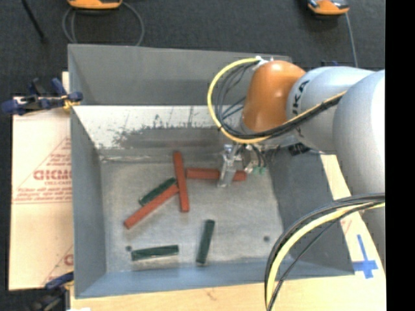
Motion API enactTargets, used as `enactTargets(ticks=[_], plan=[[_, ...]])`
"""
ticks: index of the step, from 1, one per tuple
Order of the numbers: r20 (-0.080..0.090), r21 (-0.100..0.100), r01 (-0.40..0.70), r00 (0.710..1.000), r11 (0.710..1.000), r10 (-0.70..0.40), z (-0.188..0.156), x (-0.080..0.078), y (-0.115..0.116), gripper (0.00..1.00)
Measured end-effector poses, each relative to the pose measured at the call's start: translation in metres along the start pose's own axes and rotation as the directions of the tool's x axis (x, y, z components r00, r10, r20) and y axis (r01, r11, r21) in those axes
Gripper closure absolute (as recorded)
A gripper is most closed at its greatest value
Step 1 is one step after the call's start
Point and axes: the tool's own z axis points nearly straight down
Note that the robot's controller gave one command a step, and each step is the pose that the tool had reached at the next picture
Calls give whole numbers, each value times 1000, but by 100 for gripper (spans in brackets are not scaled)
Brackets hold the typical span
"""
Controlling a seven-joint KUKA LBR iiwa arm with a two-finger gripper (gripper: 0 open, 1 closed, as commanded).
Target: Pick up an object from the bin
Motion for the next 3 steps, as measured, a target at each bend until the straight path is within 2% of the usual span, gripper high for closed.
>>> enactTargets(ticks=[1,2,3], plan=[[5,0,-1,1000,1000,1,-36,-2,-2,100],[9,-1,-3,1000,1000,3,-105,-6,-3,100],[3,-1,-4,1000,1000,4,-115,-7,-5,100]])
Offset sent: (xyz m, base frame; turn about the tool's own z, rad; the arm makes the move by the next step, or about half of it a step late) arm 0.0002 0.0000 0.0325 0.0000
